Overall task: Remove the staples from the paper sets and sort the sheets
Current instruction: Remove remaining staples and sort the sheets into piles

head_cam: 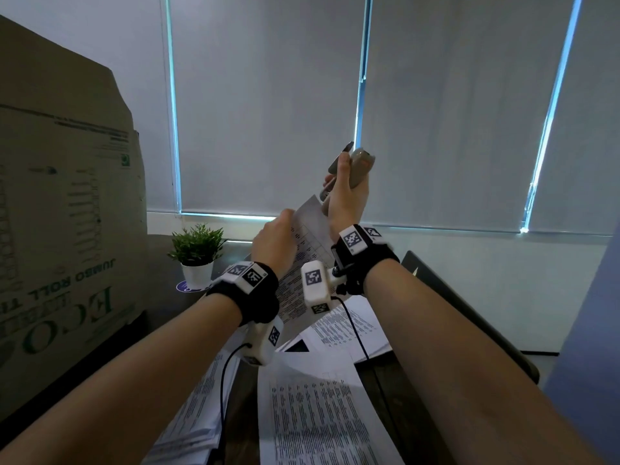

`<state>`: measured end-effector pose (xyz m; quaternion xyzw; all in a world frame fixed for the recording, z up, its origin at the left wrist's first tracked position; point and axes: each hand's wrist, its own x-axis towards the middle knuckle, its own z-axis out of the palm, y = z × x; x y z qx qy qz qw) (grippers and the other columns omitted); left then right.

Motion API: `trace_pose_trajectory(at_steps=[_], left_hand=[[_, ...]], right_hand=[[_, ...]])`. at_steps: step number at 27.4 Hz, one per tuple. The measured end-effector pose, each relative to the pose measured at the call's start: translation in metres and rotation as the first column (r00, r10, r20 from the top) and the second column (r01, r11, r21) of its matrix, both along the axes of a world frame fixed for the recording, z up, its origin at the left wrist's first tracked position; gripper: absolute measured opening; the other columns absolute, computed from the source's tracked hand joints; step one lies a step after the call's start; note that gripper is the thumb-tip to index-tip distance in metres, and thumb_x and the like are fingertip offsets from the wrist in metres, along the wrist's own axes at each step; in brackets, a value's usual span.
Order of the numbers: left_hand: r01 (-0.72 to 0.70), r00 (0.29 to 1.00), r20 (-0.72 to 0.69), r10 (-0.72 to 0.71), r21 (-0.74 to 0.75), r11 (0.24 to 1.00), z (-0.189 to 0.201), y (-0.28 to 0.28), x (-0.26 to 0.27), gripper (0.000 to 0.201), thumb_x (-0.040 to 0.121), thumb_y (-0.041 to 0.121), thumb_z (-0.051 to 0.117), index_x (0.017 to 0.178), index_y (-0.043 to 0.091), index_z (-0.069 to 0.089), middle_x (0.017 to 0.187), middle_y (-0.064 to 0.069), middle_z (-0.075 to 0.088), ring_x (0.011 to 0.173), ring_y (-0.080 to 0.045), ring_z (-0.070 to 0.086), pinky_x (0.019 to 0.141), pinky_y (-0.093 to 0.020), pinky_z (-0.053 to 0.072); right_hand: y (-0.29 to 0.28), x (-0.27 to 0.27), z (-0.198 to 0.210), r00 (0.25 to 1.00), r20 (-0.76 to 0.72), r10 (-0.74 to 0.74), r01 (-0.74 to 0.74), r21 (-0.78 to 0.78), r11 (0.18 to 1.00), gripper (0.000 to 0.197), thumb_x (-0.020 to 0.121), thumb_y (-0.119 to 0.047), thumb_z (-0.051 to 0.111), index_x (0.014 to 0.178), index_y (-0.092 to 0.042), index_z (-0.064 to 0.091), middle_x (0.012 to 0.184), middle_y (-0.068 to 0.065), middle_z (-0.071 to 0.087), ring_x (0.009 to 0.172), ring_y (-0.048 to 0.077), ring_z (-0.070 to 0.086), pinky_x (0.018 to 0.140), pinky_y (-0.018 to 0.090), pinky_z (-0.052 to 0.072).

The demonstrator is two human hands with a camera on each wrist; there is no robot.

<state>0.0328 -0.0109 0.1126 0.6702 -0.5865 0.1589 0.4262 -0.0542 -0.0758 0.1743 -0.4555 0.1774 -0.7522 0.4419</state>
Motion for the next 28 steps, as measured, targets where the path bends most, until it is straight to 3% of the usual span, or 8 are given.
trace_pose_trajectory(at_steps=[2, 4, 9, 12, 20, 24, 26, 28], left_hand=[[-0.004, 0.999, 0.035, 0.004, 0.005, 1.000, 0.003, -0.001, -0.005, 0.032, 0.091, 0.000, 0.036, 0.118, 0.010, 0.050, 0.099, -0.010, 0.065, 0.087, -0.032, 0.061, 0.066, -0.036, 0.044], [-0.002, 0.998, 0.065, 0.001, 0.019, 1.000, 0.006, -0.001, -0.009, 0.030, 0.091, 0.002, 0.037, 0.116, 0.010, 0.051, 0.100, -0.010, 0.065, 0.087, -0.032, 0.060, 0.065, -0.034, 0.042], [0.034, 0.995, 0.093, -0.036, 0.028, 0.999, 0.009, -0.001, -0.016, 0.026, 0.090, 0.004, 0.041, 0.113, 0.011, 0.051, 0.102, -0.010, 0.065, 0.090, -0.032, 0.060, 0.066, -0.035, 0.042], [0.043, 0.993, 0.110, -0.047, 0.043, 0.998, 0.010, -0.001, -0.021, 0.027, 0.090, 0.005, 0.043, 0.115, 0.012, 0.052, 0.102, -0.009, 0.064, 0.090, -0.030, 0.059, 0.066, -0.032, 0.037], [0.098, 0.974, 0.200, -0.111, 0.074, 0.992, 0.016, 0.000, -0.034, 0.027, 0.089, 0.005, 0.046, 0.115, 0.010, 0.049, 0.103, -0.011, 0.063, 0.093, -0.032, 0.058, 0.072, -0.037, 0.043], [0.131, 0.954, 0.262, -0.149, 0.084, 0.988, 0.016, 0.002, -0.030, 0.030, 0.091, 0.015, 0.050, 0.121, 0.014, 0.041, 0.091, -0.002, 0.056, 0.079, -0.026, 0.057, 0.065, -0.036, 0.045], [0.060, 0.966, 0.243, -0.091, 0.134, 0.989, 0.014, 0.002, -0.022, 0.027, 0.093, 0.017, 0.047, 0.119, 0.013, 0.040, 0.088, -0.005, 0.057, 0.077, -0.030, 0.059, 0.064, -0.035, 0.045], [-0.026, 0.987, 0.158, 0.008, 0.114, 0.993, 0.013, -0.001, -0.016, 0.019, 0.094, 0.011, 0.043, 0.112, 0.010, 0.041, 0.090, -0.012, 0.059, 0.079, -0.034, 0.059, 0.065, -0.036, 0.041]], right_hand=[[-0.001, 0.000, -0.002, 0.998, -0.060, 0.001, -0.001, 0.000, 1.000, 0.038, 0.093, -0.041, 0.063, 0.103, -0.005, 0.061, 0.070, 0.001, 0.062, 0.062, 0.012, 0.058, 0.061, 0.027, 0.052], [0.000, 0.000, -0.001, 0.997, -0.063, 0.036, -0.036, 0.011, 0.999, 0.034, 0.092, -0.043, 0.064, 0.094, -0.009, 0.061, 0.068, 0.002, 0.062, 0.063, 0.015, 0.059, 0.064, 0.032, 0.052], [0.004, -0.005, 0.005, 0.999, -0.033, 0.000, 0.003, 0.085, 0.996, 0.039, 0.091, -0.047, 0.064, 0.074, -0.012, 0.059, 0.059, 0.005, 0.060, 0.048, 0.019, 0.055, 0.051, 0.030, 0.051], [0.003, -0.009, 0.004, 0.998, 0.039, -0.040, 0.036, 0.117, 0.993, 0.041, 0.090, -0.047, 0.065, 0.069, -0.012, 0.059, 0.056, 0.005, 0.060, 0.047, 0.021, 0.054, 0.052, 0.035, 0.052], [0.000, -0.029, 0.009, 0.997, 0.055, -0.053, 0.044, 0.155, 0.987, 0.045, 0.092, -0.048, 0.062, 0.076, -0.006, 0.060, 0.058, 0.006, 0.058, 0.043, 0.020, 0.052, 0.045, 0.028, 0.049], [-0.001, -0.039, 0.018, 0.989, 0.102, -0.105, 0.086, 0.178, 0.980, 0.043, 0.091, -0.047, 0.063, 0.071, -0.009, 0.059, 0.048, -0.001, 0.054, 0.039, 0.015, 0.050, 0.043, 0.024, 0.045], [-0.004, -0.046, 0.019, 0.967, 0.216, -0.139, 0.100, 0.182, 0.978, 0.038, 0.091, -0.044, 0.066, 0.073, -0.010, 0.061, 0.050, -0.005, 0.057, 0.043, 0.014, 0.053, 0.048, 0.026, 0.047], [-0.012, -0.054, 0.011, 0.946, 0.263, -0.190, 0.133, 0.221, 0.966, 0.037, 0.090, -0.042, 0.068, 0.086, -0.005, 0.065, 0.060, -0.003, 0.061, 0.047, 0.012, 0.057, 0.051, 0.026, 0.048]])
